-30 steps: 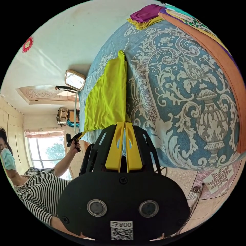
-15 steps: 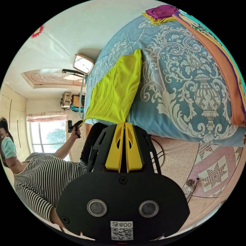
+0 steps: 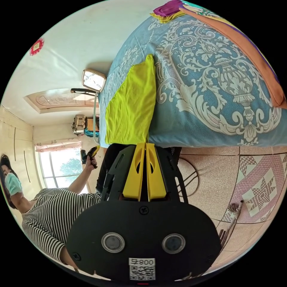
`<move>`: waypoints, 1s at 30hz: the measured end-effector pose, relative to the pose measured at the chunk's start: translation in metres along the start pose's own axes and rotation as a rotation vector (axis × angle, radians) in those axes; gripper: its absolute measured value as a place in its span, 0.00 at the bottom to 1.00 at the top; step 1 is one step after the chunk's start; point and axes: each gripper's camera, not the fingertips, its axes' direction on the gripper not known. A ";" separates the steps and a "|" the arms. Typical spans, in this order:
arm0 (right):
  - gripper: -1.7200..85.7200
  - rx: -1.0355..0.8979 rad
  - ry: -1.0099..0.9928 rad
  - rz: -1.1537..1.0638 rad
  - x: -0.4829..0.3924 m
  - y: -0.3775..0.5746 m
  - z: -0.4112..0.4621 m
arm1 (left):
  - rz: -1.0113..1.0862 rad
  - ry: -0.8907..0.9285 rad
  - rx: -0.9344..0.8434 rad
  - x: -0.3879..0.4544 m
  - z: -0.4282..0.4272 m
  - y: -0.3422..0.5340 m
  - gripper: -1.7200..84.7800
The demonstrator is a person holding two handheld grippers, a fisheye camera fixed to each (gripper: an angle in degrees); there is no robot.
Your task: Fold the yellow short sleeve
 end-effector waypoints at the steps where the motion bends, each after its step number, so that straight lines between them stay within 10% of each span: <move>1: 0.02 0.003 -0.003 -0.002 -0.001 0.001 0.000 | 0.050 0.007 -0.006 0.030 0.007 -0.002 0.03; 20: 0.02 0.036 -0.046 -0.161 -0.037 -0.007 -0.014 | 1.078 -0.055 -0.396 0.643 0.316 0.089 0.11; 30: 0.02 0.003 -0.055 -0.192 -0.039 -0.029 -0.007 | 1.246 -0.310 -0.415 0.779 0.411 0.128 0.06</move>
